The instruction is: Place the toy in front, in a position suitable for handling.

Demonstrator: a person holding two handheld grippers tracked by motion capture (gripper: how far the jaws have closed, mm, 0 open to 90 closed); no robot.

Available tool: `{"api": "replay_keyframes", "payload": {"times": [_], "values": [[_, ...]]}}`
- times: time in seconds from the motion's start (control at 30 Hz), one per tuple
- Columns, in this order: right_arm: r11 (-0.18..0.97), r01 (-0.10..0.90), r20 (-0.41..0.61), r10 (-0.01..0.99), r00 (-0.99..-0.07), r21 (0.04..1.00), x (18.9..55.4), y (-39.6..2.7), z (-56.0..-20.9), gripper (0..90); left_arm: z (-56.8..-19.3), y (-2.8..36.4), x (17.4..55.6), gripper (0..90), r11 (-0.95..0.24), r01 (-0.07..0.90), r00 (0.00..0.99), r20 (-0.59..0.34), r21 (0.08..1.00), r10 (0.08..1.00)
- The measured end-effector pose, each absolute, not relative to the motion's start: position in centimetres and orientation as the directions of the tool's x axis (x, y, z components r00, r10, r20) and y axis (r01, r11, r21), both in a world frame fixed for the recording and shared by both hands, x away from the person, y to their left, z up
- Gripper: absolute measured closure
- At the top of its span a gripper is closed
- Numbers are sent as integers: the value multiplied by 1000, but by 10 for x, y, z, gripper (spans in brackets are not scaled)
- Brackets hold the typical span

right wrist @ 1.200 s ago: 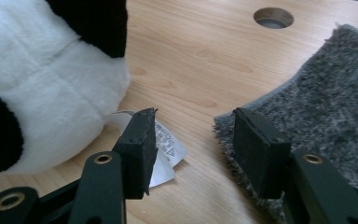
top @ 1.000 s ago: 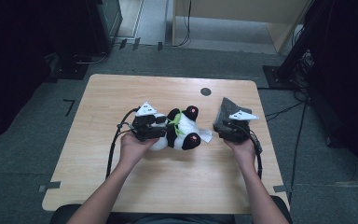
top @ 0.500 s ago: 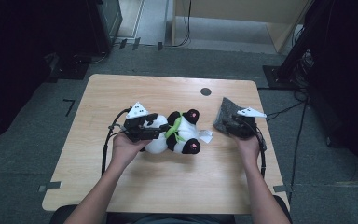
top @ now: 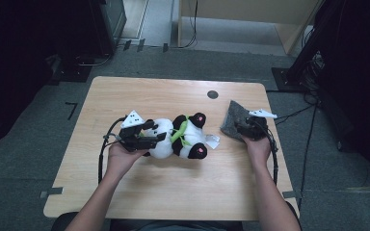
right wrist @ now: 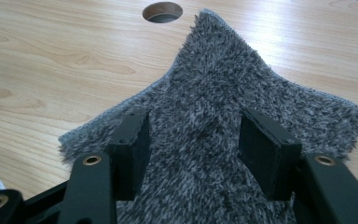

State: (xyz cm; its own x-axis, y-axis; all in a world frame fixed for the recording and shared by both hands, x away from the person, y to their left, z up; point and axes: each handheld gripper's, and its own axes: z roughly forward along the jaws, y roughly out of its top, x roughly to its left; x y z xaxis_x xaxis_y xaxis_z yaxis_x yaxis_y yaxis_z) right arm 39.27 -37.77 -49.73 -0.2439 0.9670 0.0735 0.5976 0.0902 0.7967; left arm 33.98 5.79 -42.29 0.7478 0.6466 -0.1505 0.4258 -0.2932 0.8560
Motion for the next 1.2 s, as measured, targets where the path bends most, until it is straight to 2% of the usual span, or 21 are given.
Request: {"api": "replay_keyframes", "payload": {"times": [0.3,0.5,0.7,0.93,1.07,1.13,1.17,1.2], "values": [[97,619,62,971,-230,780,397,-374,-506,418,-431,72,329,264,-278,442,722,-154,853,675],[92,637,61,975,-214,765,402,-374,-515,418,-437,84,325,265,-253,473,699,-184,844,691],[97,629,50,976,-212,772,403,-373,-521,425,-440,88,321,258,-254,469,695,-177,846,697],[105,627,34,978,-206,772,402,-372,-522,504,-448,91,324,246,-254,491,688,-192,833,700],[100,624,40,978,-206,775,401,-373,-522,633,-450,92,323,244,-248,491,687,-197,835,699],[97,625,43,978,-206,775,401,-372,-522,657,-450,92,323,244,-248,488,688,-195,837,699],[100,623,44,976,-212,776,400,-373,-522,721,-450,93,323,242,-248,488,688,-194,837,699],[100,622,47,975,-215,776,400,-373,-522,740,-450,93,324,240,-248,489,688,-195,836,699]]}}
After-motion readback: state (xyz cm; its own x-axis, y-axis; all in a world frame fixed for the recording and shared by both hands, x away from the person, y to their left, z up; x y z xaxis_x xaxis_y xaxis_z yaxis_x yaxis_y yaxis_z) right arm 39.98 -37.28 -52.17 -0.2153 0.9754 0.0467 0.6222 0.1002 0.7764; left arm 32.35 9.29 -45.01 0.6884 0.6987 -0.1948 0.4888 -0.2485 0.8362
